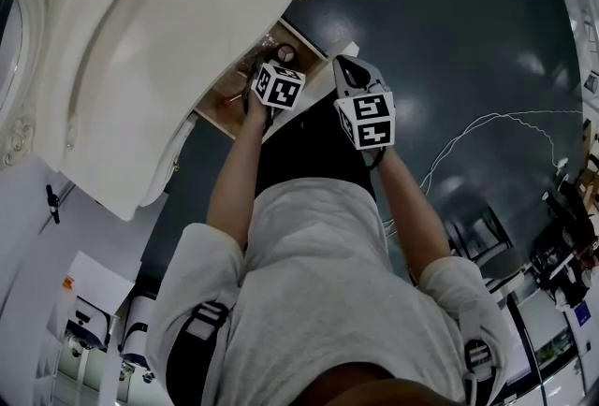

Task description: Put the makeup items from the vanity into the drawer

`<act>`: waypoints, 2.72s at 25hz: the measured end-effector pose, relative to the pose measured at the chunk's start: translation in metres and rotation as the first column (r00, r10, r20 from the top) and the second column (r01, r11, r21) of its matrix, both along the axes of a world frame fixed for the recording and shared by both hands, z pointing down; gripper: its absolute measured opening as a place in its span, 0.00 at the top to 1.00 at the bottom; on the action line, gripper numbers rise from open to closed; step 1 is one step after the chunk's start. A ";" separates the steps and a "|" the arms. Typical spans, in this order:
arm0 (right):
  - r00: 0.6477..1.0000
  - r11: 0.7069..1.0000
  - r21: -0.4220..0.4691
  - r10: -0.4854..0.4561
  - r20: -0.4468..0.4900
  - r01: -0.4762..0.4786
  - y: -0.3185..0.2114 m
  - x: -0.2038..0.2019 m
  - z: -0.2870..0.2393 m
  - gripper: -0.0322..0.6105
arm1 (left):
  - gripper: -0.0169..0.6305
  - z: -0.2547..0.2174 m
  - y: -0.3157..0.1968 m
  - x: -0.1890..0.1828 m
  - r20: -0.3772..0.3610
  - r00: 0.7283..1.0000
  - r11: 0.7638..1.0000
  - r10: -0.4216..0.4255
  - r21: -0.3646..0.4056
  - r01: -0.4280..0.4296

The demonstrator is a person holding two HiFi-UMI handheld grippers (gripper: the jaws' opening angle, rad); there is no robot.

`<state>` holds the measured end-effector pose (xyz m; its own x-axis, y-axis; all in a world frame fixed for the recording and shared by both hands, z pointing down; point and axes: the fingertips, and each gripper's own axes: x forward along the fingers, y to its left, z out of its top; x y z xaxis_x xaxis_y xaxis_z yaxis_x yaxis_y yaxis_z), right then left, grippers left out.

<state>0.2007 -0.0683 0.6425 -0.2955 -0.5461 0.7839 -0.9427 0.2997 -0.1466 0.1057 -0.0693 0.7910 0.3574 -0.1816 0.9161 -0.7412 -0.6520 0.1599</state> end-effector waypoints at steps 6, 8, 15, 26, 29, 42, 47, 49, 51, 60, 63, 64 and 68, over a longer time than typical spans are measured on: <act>1.000 1.000 0.006 -0.015 -0.001 0.015 -0.004 -0.007 -0.002 0.93 | 0.64 -0.005 -0.003 0.000 -0.031 0.999 1.000 -0.022 0.001 0.022; 1.000 1.000 0.008 -0.027 -0.004 0.027 -0.004 -0.012 -0.003 0.93 | 0.64 -0.010 -0.004 -0.001 -0.040 0.999 1.000 -0.023 0.009 0.024; 0.997 0.996 0.032 -0.080 -0.009 0.081 -0.007 -0.039 -0.020 0.93 | 0.64 -0.042 -0.004 -0.016 -0.069 0.996 0.996 -0.062 0.054 0.066; 0.970 0.966 0.102 -0.241 0.018 0.238 -0.003 -0.102 -0.056 0.93 | 0.95 -0.147 -0.015 -0.063 -0.165 0.946 0.896 -0.279 0.309 0.319; 0.947 0.939 0.137 -0.321 0.030 0.314 -0.003 -0.120 -0.069 0.93 | 0.96 -0.176 -0.013 -0.079 -0.195 0.910 0.837 -0.365 0.360 0.413; 0.873 0.837 0.350 -0.479 0.098 0.420 0.009 -0.142 -0.144 0.93 | 0.96 -0.298 0.019 -0.140 -0.402 0.663 0.439 -0.632 0.520 0.733; 0.857 0.799 0.440 -0.503 0.113 0.410 0.022 -0.133 -0.177 0.93 | 0.96 -0.332 0.046 -0.127 -0.470 0.635 0.347 -0.613 0.563 0.751; 0.844 0.778 0.468 -0.523 0.116 0.418 0.024 -0.129 -0.186 0.93 | 0.96 -0.341 0.051 -0.118 -0.470 0.636 0.328 -0.612 0.581 0.745; 0.834 0.763 0.487 -0.539 0.117 0.425 0.029 -0.123 -0.195 0.93 | 0.96 -0.347 0.057 -0.109 -0.471 0.635 0.314 -0.612 0.592 0.742; 0.812 0.688 0.631 -0.563 0.154 0.358 0.047 -0.097 -0.250 0.93 | 0.96 -0.395 0.068 -0.090 -0.558 0.595 0.212 -0.578 0.602 0.770; 0.827 0.669 0.645 -0.553 0.098 0.371 0.050 -0.089 -0.260 0.93 | 0.96 -0.403 0.070 -0.082 -0.563 0.606 0.210 -0.562 0.612 0.762; 0.831 0.666 0.649 -0.548 0.090 0.368 0.050 -0.086 -0.263 0.93 | 0.96 -0.403 0.071 -0.079 -0.559 0.611 0.213 -0.561 0.616 0.759; 0.839 0.666 0.658 -0.536 0.096 0.351 0.054 -0.077 -0.267 0.93 | 0.96 -0.399 0.077 -0.069 -0.541 0.628 0.233 -0.560 0.624 0.746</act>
